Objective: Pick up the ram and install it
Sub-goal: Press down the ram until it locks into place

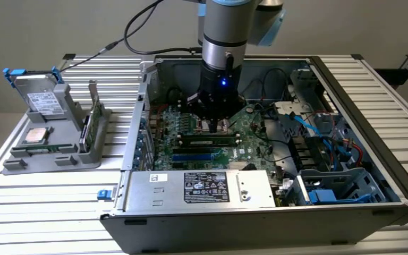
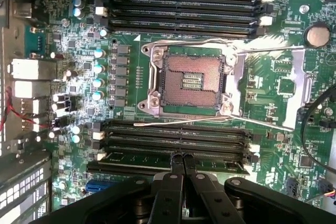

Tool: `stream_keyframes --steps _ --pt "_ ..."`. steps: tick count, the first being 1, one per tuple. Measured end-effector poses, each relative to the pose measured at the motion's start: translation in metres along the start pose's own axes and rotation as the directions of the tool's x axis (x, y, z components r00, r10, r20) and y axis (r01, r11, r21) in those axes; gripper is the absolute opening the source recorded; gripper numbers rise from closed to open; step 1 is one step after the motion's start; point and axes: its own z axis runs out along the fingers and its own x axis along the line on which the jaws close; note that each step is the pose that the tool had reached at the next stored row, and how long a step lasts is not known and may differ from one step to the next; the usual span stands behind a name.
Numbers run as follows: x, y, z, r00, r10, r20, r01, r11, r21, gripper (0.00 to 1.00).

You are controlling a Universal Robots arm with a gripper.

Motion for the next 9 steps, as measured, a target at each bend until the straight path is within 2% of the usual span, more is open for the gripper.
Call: stream_keyframes --steps 9 --pt "0.0004 -0.0059 -0.0005 1.0000 0.001 0.0001 -0.001 1.0000 -0.0020 0.10"
